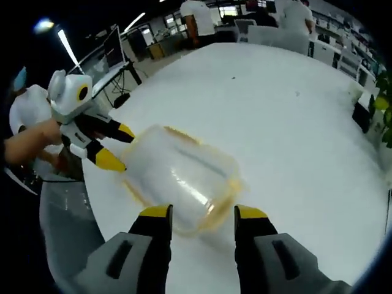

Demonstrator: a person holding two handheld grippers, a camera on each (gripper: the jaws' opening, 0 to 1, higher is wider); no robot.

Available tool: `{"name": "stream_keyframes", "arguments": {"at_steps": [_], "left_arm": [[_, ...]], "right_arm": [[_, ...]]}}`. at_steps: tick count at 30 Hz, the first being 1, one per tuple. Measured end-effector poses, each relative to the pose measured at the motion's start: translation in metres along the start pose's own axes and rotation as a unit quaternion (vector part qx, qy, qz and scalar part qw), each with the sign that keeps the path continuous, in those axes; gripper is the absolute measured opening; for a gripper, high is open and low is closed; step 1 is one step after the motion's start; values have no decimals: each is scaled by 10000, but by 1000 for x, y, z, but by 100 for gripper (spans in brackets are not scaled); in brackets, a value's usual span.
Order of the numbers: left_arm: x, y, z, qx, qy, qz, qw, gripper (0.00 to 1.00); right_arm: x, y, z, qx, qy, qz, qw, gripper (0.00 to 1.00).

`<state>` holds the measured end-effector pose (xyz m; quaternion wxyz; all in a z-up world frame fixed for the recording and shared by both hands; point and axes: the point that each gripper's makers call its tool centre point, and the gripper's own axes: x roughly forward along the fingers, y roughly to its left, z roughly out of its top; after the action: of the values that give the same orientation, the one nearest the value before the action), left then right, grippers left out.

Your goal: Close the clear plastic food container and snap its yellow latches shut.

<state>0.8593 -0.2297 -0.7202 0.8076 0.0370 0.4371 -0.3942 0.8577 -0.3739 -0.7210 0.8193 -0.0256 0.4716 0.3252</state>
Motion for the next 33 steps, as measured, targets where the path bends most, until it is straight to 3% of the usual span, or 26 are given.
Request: {"name": "stream_keyframes", "arguments": {"at_steps": [3, 10, 14, 15, 17, 19, 20, 22, 33], "left_arm": [[1, 0, 0, -91, -25, -32, 10000, 36], [2, 0, -1, -194, -123, -76, 9997, 36], [3, 0, 0, -291, -270, -32, 9992, 35], [4, -1, 0, -324, -295, -29, 9990, 34], [3, -1, 1, -379, -331, 7, 9987, 33], [6, -1, 0, -702, -298, -5, 9971, 31], [7, -2, -6, -909, -141, 16, 9958, 31], [10, -1, -1, -780, -264, -28, 9966, 31], [8, -2, -1, -687, -202, -38, 9974, 31]], "right_arm": [[2, 5, 0, 214, -37, 128, 9997, 38], [3, 6, 0, 197, 61, 107, 9997, 39], [7, 6, 0, 374, -69, 161, 9991, 38], [7, 11, -2, 261, -35, 325, 9991, 36], [9, 5, -2, 291, -73, 216, 9993, 36], [10, 6, -2, 273, -26, 214, 9994, 35], [11, 7, -3, 254, 45, 206, 9995, 35], [11, 8, 0, 291, 33, 164, 9994, 35], [8, 10, -1, 379, -49, 125, 9992, 36]]}}
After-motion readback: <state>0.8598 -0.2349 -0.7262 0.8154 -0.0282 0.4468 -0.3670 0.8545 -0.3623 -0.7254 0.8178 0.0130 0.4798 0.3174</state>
